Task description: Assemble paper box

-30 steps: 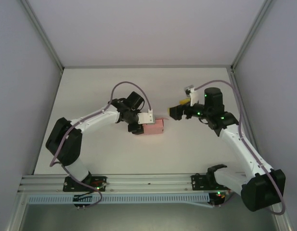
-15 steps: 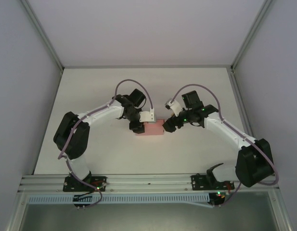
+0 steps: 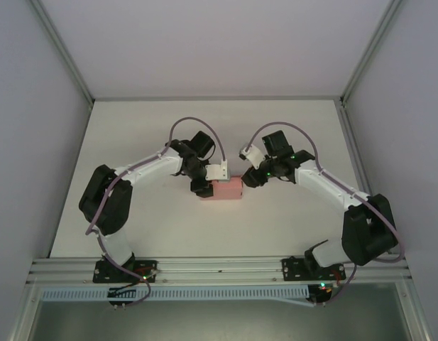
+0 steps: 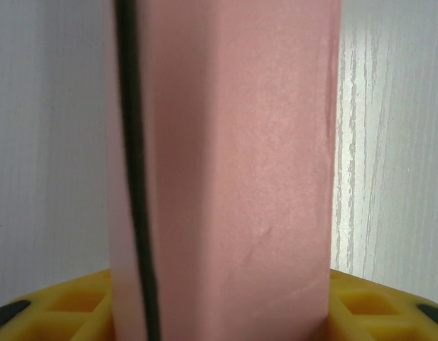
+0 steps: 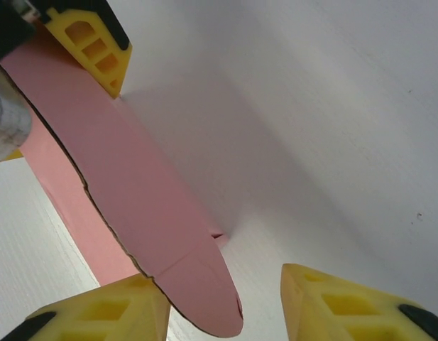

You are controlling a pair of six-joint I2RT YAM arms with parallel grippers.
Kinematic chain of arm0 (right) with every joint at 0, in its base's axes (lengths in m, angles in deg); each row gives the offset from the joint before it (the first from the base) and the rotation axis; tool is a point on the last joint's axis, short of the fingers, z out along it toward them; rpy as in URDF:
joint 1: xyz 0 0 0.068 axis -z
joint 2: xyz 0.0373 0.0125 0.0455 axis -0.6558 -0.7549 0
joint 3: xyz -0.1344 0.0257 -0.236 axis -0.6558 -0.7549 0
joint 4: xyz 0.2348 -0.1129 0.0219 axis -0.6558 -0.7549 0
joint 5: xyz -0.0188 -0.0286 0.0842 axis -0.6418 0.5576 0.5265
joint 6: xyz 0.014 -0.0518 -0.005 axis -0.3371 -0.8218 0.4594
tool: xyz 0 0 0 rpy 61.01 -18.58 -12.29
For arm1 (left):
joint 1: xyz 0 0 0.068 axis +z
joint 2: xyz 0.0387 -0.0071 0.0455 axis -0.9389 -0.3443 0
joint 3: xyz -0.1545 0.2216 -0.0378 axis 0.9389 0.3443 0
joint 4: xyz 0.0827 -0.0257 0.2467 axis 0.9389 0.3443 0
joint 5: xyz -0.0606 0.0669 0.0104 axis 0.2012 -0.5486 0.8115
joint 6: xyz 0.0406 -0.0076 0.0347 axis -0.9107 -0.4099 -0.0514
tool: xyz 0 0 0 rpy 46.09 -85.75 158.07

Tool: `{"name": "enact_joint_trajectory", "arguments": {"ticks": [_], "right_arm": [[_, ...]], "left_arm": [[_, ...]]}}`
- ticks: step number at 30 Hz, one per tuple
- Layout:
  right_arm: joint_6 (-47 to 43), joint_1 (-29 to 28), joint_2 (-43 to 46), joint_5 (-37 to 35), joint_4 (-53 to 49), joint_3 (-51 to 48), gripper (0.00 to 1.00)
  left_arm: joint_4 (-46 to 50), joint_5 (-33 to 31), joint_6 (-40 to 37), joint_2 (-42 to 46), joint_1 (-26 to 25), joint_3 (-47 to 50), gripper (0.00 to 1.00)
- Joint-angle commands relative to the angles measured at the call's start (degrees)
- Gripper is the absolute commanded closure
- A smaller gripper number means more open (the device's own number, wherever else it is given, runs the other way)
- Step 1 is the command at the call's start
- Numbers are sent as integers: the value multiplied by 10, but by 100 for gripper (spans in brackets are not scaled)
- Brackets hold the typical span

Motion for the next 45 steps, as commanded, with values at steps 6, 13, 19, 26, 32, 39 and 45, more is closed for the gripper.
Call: {"name": "enact_joint_trajectory", "arguments": {"ticks": [6, 13, 19, 26, 32, 39, 45], "right_arm": [[12, -9, -7, 33, -44, 37, 90], [244, -18, 29, 74, -23, 26, 95], [391, -18, 45, 106, -20, 17, 95], [435, -6, 18, 120, -87, 47, 96], [403, -2, 28, 60, -75, 37, 96], [391, -7, 63, 6, 53, -65, 97], [376, -24, 91, -49, 84, -104, 98]], "left_arm": [[21, 23, 4, -12, 1, -18, 48], [11, 3, 24, -18, 1, -22, 48], [14, -16, 35, -33, 0, -33, 49], [13, -29, 41, -27, -4, -32, 50], [5, -31, 42, -22, -5, -28, 50], [-2, -28, 47, -19, -6, -25, 49], [-18, -22, 56, -4, -5, -23, 40]]}}
